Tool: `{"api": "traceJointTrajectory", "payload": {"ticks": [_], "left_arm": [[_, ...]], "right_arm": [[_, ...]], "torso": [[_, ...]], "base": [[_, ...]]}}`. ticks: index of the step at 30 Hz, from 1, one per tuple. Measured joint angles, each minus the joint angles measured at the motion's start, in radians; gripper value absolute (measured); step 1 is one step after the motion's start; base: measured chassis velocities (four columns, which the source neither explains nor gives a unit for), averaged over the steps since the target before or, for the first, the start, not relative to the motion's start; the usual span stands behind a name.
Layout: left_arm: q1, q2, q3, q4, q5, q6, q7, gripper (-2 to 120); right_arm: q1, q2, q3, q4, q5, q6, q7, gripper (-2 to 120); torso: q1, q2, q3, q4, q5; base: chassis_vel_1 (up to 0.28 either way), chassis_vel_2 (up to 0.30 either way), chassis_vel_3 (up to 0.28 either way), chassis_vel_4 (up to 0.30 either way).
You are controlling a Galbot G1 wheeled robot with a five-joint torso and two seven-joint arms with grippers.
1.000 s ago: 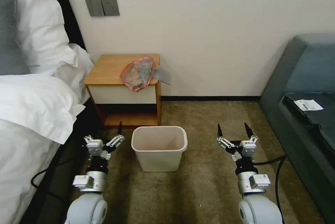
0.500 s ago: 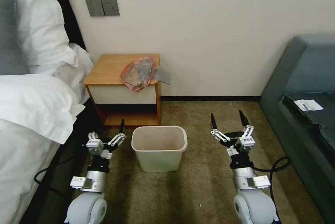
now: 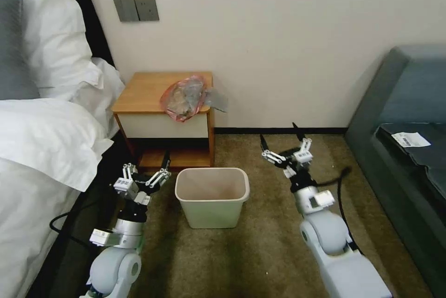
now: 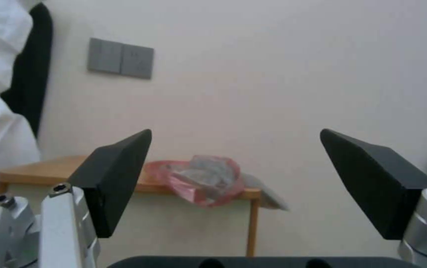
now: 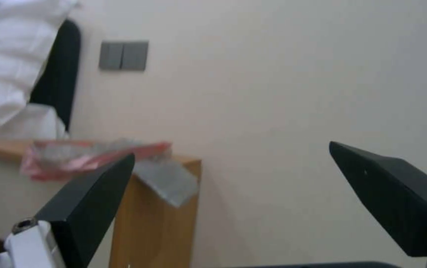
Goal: Pick up the garbage bag from the table and place it over the trash can.
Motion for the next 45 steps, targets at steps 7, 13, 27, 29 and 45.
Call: {"api": "traceJointTrajectory", "payload": {"ticks": [7, 13, 27, 29, 45], "left_arm": [[0.001, -0.019, 0.005, 0.011, 0.051, 0.012, -0.025, 87], [-0.018, -0.030, 0.007, 0.033, 0.088, 0.024, -0.045, 86], [-0.033, -0.030, 0.010, 0.091, 0.095, 0.016, -0.048, 83], [-0.033, -0.031, 0.009, 0.092, 0.097, 0.014, -0.048, 82], [-0.014, -0.059, 0.010, 0.106, 0.130, -0.007, -0.040, 82]], "right_arm": [[0.180, -0.033, -0.127, -0.163, -0.049, -0.037, 0.050, 100], [0.321, -0.046, -0.204, -0.284, -0.112, -0.068, 0.063, 100], [0.619, 0.013, -0.477, -0.614, -0.260, -0.113, 0.124, 100], [0.630, 0.018, -0.489, -0.628, -0.264, -0.116, 0.127, 100], [0.890, 0.080, -0.657, -0.884, -0.309, -0.106, 0.154, 100]], "torso": [[0.000, 0.000, 0.000, 0.0000, 0.0000], [0.000, 0.000, 0.000, 0.0000, -0.0002], [0.000, 0.000, 0.000, 0.0001, -0.0003], [0.000, 0.000, 0.000, 0.0002, -0.0002], [0.000, 0.000, 0.000, 0.0000, -0.0002]], "base": [[0.000, 0.000, 0.000, 0.000], [0.000, 0.000, 0.000, 0.000], [0.000, 0.000, 0.000, 0.000], [0.000, 0.000, 0.000, 0.000], [0.000, 0.000, 0.000, 0.000]]}}
